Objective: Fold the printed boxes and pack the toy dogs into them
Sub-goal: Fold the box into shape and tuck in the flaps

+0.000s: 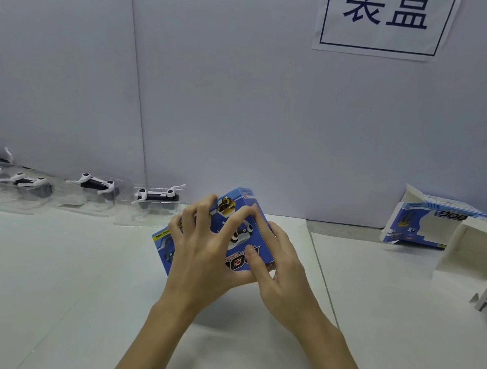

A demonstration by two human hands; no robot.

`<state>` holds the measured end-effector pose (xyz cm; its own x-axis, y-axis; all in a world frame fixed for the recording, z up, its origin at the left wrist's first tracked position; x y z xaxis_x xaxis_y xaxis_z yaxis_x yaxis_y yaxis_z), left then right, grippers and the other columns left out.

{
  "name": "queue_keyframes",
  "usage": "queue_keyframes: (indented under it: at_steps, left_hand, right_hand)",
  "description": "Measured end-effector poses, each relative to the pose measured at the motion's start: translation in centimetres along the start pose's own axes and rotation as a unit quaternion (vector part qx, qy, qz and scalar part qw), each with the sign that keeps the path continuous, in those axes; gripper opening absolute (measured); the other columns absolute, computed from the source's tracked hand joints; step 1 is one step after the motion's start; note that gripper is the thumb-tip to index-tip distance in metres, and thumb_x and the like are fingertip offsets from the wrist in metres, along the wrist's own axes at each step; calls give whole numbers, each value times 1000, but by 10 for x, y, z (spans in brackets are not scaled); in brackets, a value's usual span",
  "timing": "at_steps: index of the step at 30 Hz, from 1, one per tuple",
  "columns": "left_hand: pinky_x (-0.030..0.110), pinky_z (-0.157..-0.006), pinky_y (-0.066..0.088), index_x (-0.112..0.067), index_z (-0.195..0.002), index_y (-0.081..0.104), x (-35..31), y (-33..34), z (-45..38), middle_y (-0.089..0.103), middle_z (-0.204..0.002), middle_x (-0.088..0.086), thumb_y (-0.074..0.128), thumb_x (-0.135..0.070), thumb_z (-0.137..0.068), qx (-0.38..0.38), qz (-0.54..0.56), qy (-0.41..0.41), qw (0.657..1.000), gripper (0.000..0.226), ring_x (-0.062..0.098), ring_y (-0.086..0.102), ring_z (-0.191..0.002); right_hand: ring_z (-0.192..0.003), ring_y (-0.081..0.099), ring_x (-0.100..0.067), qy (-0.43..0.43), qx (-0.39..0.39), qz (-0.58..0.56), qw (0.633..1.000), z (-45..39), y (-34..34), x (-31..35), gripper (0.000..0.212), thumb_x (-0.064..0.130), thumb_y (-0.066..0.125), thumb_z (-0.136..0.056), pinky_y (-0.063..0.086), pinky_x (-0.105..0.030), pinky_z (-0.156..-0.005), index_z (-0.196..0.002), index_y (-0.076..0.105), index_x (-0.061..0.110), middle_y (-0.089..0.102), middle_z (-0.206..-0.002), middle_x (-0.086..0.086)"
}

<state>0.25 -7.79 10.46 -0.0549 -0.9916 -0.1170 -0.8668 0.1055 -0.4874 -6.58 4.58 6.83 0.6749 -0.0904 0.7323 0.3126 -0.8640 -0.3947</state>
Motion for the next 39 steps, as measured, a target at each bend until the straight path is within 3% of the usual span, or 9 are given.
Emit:
queue_keyframes:
  at_steps: [8,15,19,22,26,28,31,34,39]
  left_hand:
    - [66,-113,30,-39,-156,41,-3,11,4,36,-158,12,61,-70,-86,16,34,24,999,79,32,34,-147]
    - [66,-121,9,-34,-165,16,20,39,17,4,-175,-3,42,-93,-77,159,16,-39,986,109,20,2,-161]
    - [36,-102,48,-34,-149,39,46,48,28,30,-158,0,67,-92,-56,200,121,-208,950,113,20,44,-141]
    - [4,-74,43,-28,-126,46,55,44,29,51,-122,-8,79,-78,-50,136,228,-294,918,97,0,59,-101]
    - [19,-77,56,-33,-127,44,80,36,32,60,-108,-16,88,-67,-50,21,338,-404,850,95,3,66,-97]
    - [16,-72,55,-37,-129,45,87,33,34,66,-107,-17,89,-65,-55,-9,370,-435,821,90,2,71,-90]
    - [14,-67,51,-32,-121,62,89,31,34,77,-98,-10,86,-70,-66,-43,431,-456,777,71,0,73,-81]
    - [16,-66,53,-21,-112,75,76,34,28,79,-90,-5,74,-77,-68,-26,507,-437,743,72,7,71,-76]
    - [52,-90,61,-39,-124,65,56,52,27,76,-119,2,77,-70,-69,99,556,-399,723,64,27,74,-107]
  right_hand:
    - [-125,59,-10,5,-36,-3,999,2,-4,-8,59,37,52,-105,61,-24,-83,-159,31,44,50,-135,10]
    - [-105,69,-12,110,-91,7,990,-2,-17,-35,63,59,52,-97,64,-34,-83,-156,30,55,59,-122,0]
    - [-89,66,-16,173,-120,39,977,3,-31,-53,72,77,41,-88,60,-39,-82,-156,28,56,63,-112,-10]
    - [-87,61,-7,177,-59,103,977,7,-32,-52,86,86,39,-80,52,-17,-69,-156,8,62,50,-109,1]
    - [-91,52,-6,81,14,208,975,3,-24,-36,107,66,69,-83,52,-17,-77,-162,1,41,42,-108,8]
    - [-93,52,-11,17,-47,235,971,1,-27,-21,93,49,78,-86,57,-34,-84,-161,29,22,45,-108,3]
    - [-113,55,-15,-45,-177,173,968,4,-40,0,63,54,79,-80,50,-26,-95,-129,63,18,48,-122,1]
    - [-118,56,7,10,-190,7,982,5,-44,1,57,62,81,-76,44,-8,-88,-113,51,30,56,-131,24]
    - [-85,68,-6,76,-223,-94,967,3,-52,-11,61,65,74,-71,57,-22,-67,-115,48,30,67,-102,12]
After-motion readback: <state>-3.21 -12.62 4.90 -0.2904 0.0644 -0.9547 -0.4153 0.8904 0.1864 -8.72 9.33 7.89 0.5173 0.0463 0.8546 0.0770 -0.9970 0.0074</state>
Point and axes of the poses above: each hand's wrist, its own z-axis away from the middle knuckle, its own y-axis out of the palm, x = y × z, the point moved 7 cm from there along -z, towards the middle knuckle
